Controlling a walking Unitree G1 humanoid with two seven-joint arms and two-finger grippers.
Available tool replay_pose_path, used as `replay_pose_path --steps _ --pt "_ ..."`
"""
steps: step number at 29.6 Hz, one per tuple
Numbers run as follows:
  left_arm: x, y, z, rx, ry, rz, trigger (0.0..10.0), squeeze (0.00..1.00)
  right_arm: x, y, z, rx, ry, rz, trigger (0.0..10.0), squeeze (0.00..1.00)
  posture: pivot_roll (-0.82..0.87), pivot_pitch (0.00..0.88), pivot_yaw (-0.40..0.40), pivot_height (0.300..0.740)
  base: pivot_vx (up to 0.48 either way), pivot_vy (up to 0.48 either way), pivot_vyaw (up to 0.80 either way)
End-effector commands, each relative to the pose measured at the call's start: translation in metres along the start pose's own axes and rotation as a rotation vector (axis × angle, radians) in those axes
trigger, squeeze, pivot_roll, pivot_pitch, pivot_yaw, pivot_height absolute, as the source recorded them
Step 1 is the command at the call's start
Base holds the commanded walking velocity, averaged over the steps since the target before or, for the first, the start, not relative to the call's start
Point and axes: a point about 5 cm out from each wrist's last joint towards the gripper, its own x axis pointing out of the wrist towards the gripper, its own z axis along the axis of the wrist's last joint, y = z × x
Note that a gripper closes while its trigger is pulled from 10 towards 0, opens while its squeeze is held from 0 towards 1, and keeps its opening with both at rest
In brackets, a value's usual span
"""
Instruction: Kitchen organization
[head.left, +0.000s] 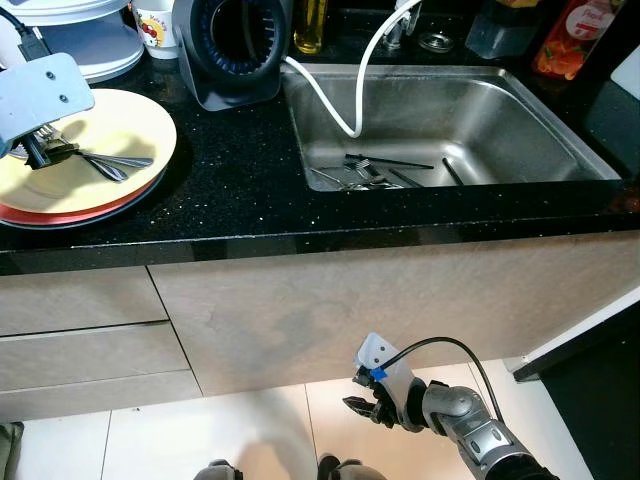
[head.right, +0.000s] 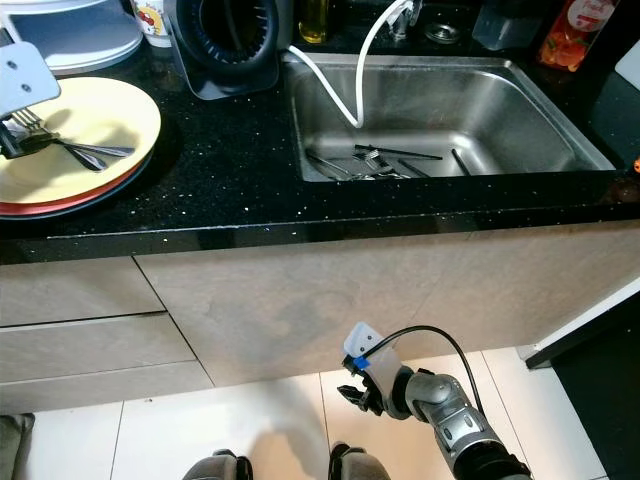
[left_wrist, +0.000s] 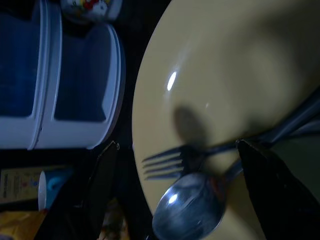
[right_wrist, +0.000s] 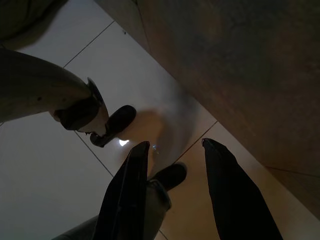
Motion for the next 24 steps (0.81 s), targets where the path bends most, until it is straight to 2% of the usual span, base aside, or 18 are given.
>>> replay_pose_path --steps 1,6,9,13,19,21,24 --pt "-0.008 0.001 -0.009 0.000 0.049 -0.035 10.0 0.00 -0.001 0.000 -0.004 0.009 0.016 -0.005 10.0 0.00 0.06 0.176 -0.057 0.740 0.000 0.000 0.00" --pt "-0.015 0.002 -0.008 -0.007 0.058 -0.063 10.0 0.00 0.000 0.001 -0.005 0.005 0.022 -0.003 10.0 0.00 0.06 0.175 -0.059 0.740 0.000 0.000 0.00" --pt "-0.018 0.006 -0.004 -0.022 0.031 -0.047 10.0 0.00 0.000 0.001 -0.005 0.003 0.024 0.000 10.0 0.00 0.06 0.176 -0.058 0.740 0.000 0.000 0.00" --pt "-0.027 0.018 0.007 -0.064 -0.046 0.009 10.0 0.00 0.001 0.002 -0.005 0.002 0.026 0.002 10.0 0.00 0.06 0.178 -0.060 0.740 0.000 0.000 0.00" --pt "-0.033 0.033 0.016 -0.089 -0.094 0.115 10.0 0.00 0.002 0.003 -0.005 0.001 0.027 0.005 10.0 0.00 0.07 0.178 -0.059 0.740 0.000 0.000 0.00" --pt "-0.034 0.027 0.017 -0.102 -0.093 0.052 10.0 0.00 0.003 0.003 -0.005 0.000 0.027 0.005 10.0 0.00 0.07 0.179 -0.057 0.740 0.000 0.000 0.00" --pt "-0.034 0.024 0.017 -0.107 -0.089 0.024 10.0 0.00 0.003 0.003 -0.005 0.000 0.027 0.005 10.0 0.00 0.07 0.179 -0.057 0.740 0.000 0.000 0.00"
